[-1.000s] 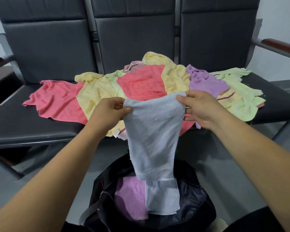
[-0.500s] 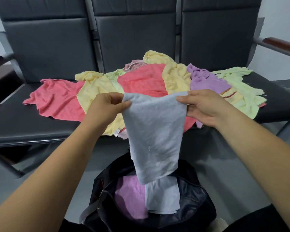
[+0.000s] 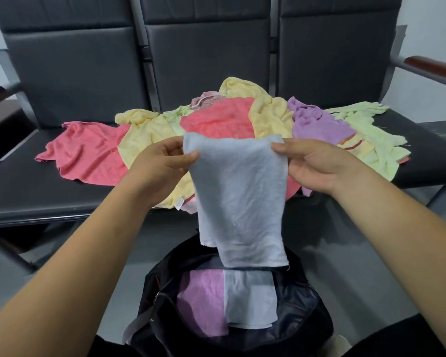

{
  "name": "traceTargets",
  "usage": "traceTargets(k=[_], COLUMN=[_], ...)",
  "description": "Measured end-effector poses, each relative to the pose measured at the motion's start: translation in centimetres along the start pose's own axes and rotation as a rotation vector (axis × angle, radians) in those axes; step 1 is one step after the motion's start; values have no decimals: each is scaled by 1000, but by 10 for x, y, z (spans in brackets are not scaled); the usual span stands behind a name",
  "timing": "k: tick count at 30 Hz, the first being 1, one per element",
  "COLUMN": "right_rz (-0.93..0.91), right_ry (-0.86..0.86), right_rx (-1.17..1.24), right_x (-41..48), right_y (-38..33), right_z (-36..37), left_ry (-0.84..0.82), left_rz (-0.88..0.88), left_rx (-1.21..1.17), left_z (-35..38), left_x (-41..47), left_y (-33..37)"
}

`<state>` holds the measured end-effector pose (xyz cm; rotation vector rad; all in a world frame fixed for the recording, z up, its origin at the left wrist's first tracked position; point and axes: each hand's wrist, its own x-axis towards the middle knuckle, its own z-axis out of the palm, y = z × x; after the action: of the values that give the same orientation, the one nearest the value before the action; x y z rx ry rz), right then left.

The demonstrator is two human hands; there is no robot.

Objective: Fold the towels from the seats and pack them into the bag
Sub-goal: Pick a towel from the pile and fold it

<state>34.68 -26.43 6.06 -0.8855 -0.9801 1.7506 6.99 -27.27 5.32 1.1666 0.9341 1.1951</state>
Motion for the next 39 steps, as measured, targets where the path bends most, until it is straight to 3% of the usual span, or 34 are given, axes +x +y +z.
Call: traceTargets(k=[3, 5, 8, 10, 14, 17, 19, 21, 25, 27, 34, 39], right_rz=[-90, -122, -118, -115, -47, 37, 69, 39, -118, -135, -257, -264], right_ry=[172, 270, 344, 370, 312, 157, 54, 34, 305, 348, 353, 213], right_rx=[-147, -286, -480, -484, -184, 125, 135, -23, -397, -531, -634, -984], right_x=[2, 3, 2, 3, 4, 4, 2, 1, 2, 2, 0, -4], right_y=[3, 7, 12, 13, 9, 5, 3, 3, 9, 12, 9, 5], right_z=[-5, -6, -2, -2, -4, -6, -6, -5, -6, -4, -5, -3], left_ry=[115, 153, 128, 148, 131, 49, 1, 27, 184, 227, 193, 239], left_rz=[70, 81, -5, -33, -90, -128, -122, -100, 32, 80, 117, 148], left_rx=[446, 586, 532, 501, 231, -1, 1, 57, 454, 529, 347, 286], left_z=[-4, -5, -1, -1, 1, 3, 5, 6, 2, 2, 7, 11], left_x=[-2, -2, -2, 1, -1, -2, -3, -4, -4, -3, -5, -5], left_y=[-1, -3, -5, -6, -2, 1, 1, -1, -6, -9, -9, -10])
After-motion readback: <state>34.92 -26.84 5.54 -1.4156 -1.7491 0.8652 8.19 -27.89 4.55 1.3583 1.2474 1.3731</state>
